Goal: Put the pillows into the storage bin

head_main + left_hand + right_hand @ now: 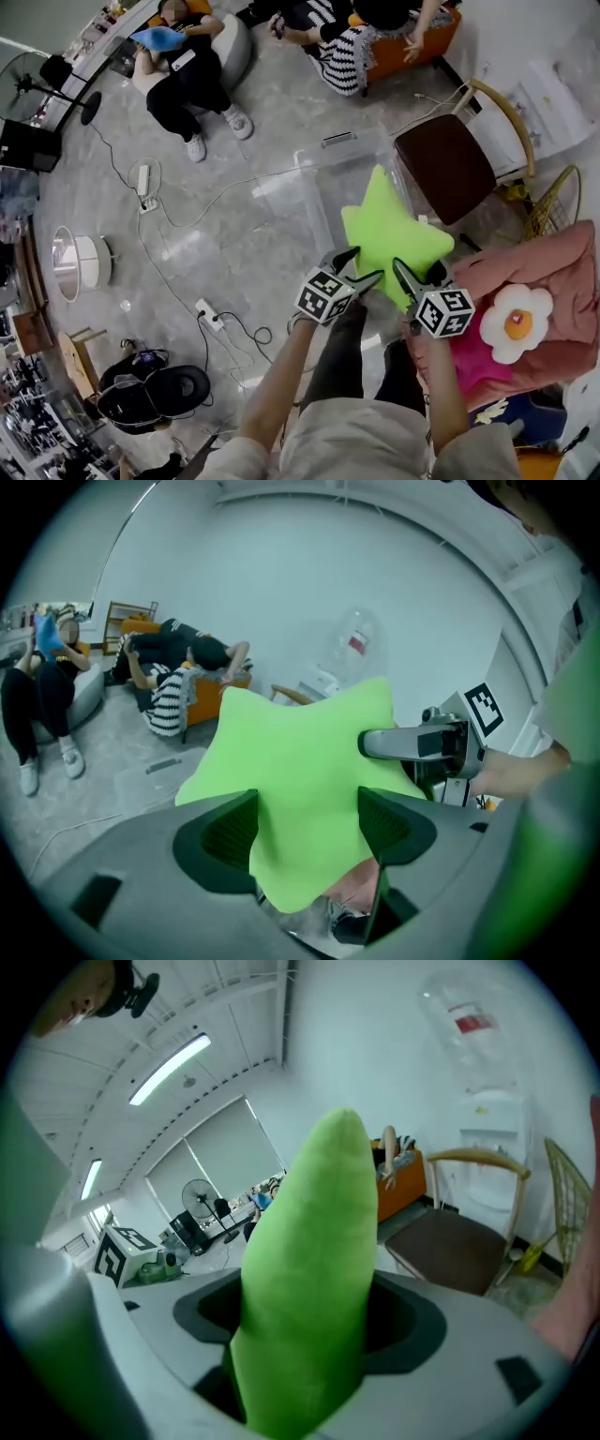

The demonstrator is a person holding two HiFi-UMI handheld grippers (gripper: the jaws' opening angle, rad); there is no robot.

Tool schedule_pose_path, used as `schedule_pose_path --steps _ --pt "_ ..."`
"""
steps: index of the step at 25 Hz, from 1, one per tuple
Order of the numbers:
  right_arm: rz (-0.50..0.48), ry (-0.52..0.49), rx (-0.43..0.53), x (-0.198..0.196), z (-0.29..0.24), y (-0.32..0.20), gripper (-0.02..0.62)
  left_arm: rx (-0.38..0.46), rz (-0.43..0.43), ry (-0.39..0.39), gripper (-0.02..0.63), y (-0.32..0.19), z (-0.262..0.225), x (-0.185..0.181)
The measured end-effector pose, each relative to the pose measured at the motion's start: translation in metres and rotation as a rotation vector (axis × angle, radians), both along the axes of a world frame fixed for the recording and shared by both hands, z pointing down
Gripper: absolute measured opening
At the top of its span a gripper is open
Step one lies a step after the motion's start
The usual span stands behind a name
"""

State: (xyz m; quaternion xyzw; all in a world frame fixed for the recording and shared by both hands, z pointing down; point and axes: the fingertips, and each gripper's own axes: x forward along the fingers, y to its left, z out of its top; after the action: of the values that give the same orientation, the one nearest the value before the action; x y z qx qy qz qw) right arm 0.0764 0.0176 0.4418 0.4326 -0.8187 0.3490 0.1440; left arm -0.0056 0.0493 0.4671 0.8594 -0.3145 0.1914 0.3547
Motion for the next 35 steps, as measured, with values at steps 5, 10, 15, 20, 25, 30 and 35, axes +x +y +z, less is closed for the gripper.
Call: schedule_pose_path --steps 5,10,15,20,25,30,35 --pt "0.094 -0.118 -0.154 -0.043 0.089 -0.007 0.364 -0.100 -0.028 -0.012 0.339 -0.011 0.070 -0.052" --pt "0.177 -0.206 -0.278 -0.067 0.173 0.005 0.365 -0.179 -0.063 0.045 0.339 -0.014 0.135 -0.080" --pt "0.348 -0.256 -0.433 -0.064 0.267 0.015 0.365 -0.274 -0.094 0.071 0.339 -0.019 0.210 -0.083" --pt "0.533 -0.253 -0.545 -0.040 0.336 0.035 0.365 -0.350 -0.046 0.083 0.339 -0.010 0.263 -0.056" --pt "0.735 -0.286 -0.661 -0.017 0.413 0.045 0.365 -0.380 0.008 0.060 0.339 -0.002 0.298 -0.046" --pt "0.914 -0.276 -0.763 -0.005 0.474 0.060 0.365 -0.414 0.030 0.053 0.339 0.001 0.321 -0.056" --pt "0.949 -0.171 -0.875 -0.003 0.512 0.071 0.365 -0.443 0.051 0.031 0.339 0.006 0.331 -0.063"
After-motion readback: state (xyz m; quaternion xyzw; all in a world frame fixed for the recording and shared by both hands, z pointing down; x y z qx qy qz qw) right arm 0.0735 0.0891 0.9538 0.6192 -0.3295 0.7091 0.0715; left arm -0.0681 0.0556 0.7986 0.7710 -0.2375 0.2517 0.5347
